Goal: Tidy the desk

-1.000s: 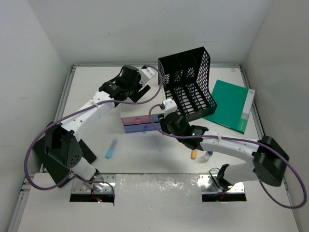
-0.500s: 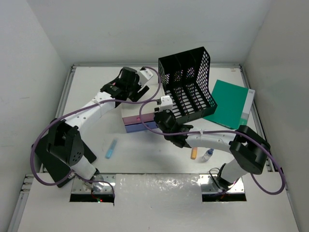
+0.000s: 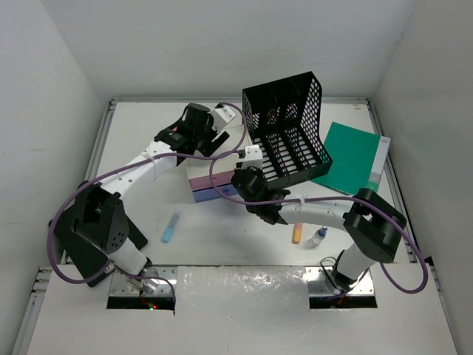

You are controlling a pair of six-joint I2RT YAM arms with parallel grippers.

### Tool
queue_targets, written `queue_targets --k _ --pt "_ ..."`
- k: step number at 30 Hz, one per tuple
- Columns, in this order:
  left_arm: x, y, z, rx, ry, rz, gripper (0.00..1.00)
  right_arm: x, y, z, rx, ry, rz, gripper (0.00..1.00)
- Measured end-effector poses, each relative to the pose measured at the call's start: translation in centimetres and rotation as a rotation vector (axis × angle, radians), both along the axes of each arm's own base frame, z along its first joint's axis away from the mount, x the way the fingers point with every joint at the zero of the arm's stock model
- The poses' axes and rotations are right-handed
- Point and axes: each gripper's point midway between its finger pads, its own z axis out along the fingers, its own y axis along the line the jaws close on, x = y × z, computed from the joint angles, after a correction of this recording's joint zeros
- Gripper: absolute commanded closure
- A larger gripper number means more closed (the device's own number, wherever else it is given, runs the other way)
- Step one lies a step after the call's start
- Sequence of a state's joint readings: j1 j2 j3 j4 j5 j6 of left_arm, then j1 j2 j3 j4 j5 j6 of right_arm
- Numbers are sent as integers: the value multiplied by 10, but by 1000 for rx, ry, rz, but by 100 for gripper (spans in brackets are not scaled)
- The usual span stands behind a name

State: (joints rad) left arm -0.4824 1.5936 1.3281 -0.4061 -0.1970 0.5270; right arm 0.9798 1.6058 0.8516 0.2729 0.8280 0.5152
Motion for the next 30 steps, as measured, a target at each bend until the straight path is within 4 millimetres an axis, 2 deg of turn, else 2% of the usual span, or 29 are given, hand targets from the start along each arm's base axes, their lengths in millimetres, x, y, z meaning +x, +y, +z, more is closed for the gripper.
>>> queue_targets --k 10,15,21,25,26,30 --pt "1 -2 -6 11 10 -13 24 2 -5 -7 -34 -2 -29 78" --pt "2 -2 -6 15 8 -17 24 5 -4 -3 -35 -20 -32 100" --pt "3 -2 -6 14 4 -17 24 6 -2 0 -27 -18 -22 100" --pt "5 -2 -7 13 2 -15 24 -4 -6 -4 -29 11 20 99" --pt "6 -2 -8 13 3 -14 24 -7 -7 -7 -38 23 31 97" --pt "8 -2 -8 8 -5 -11 24 -8 -7 -13 -75 49 59 77"
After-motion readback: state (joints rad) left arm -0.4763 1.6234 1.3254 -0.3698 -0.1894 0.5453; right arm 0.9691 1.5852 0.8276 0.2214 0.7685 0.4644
